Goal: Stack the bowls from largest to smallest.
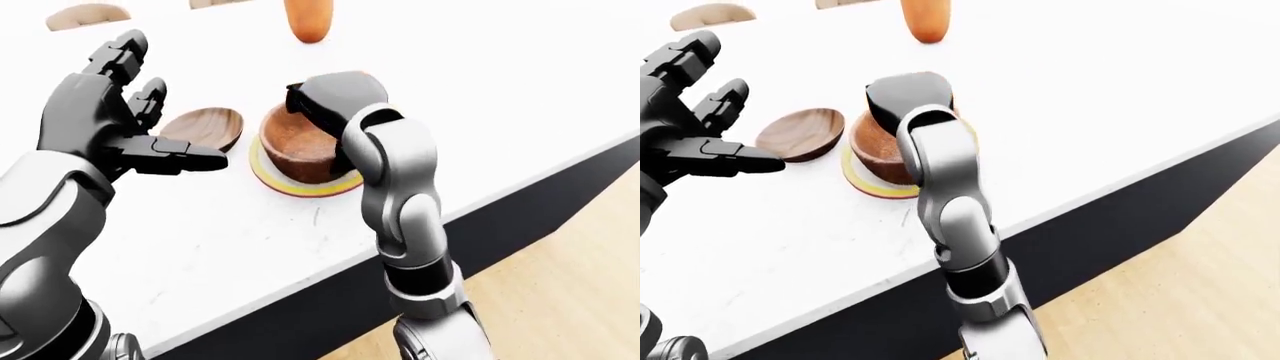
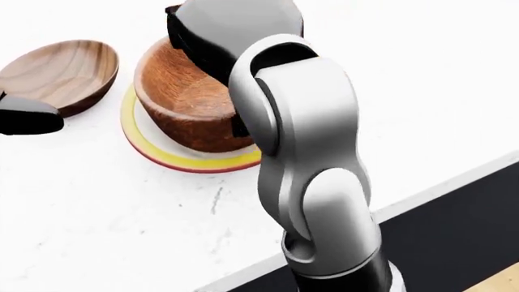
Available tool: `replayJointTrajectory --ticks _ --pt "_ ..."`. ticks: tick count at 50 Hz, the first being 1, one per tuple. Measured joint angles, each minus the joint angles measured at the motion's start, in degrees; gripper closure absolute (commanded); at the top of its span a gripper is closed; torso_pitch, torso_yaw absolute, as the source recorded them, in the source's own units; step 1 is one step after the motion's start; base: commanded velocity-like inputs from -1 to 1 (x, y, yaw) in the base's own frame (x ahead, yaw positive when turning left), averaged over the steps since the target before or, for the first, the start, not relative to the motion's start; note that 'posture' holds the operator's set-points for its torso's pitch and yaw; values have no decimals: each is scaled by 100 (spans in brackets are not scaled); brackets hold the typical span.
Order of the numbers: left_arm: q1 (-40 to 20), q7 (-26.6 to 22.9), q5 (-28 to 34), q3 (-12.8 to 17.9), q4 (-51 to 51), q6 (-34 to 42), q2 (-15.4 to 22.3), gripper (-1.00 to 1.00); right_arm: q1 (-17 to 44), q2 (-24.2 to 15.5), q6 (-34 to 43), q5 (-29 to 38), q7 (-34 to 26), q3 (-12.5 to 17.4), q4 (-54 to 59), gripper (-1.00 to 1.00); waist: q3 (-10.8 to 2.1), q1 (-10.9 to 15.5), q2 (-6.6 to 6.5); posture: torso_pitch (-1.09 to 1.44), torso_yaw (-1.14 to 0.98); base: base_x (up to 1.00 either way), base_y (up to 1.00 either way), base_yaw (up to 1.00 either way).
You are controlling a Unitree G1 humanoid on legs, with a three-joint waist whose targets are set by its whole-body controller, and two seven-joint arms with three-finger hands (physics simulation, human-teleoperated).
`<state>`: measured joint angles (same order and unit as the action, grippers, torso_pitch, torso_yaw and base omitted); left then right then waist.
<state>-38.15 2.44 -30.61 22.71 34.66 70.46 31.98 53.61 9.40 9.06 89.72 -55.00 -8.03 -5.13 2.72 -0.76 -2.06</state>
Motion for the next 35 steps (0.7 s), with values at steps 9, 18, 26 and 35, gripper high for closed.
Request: replayJointTrajectory --ticks 9,18,26,35 --pt "-123 30 20 -55 -143 -6 57 -100 24 -447 78 -367 -730 262 -880 -29 49 -13 3 0 0 0 0 0" --pt "-473 -230 734 -857 -728 -291 166 -100 74 -1598 354 -1255 -1466 977 -1868 -36 50 -7 74 0 0 0 0 0" --pt "-806 -1662 2775 -1905 -1416 -554 433 -100 -481 -2630 750 -2175 -1275 1454 -1801 -100 50 6 103 0 0 0 0 0" --pt "-1396 -3456 5409 -2146 -2948 -1794 -281 -100 -993 -3380 978 -2974 -963 1875 -2068 -100 3 44 251 0 0 0 0 0"
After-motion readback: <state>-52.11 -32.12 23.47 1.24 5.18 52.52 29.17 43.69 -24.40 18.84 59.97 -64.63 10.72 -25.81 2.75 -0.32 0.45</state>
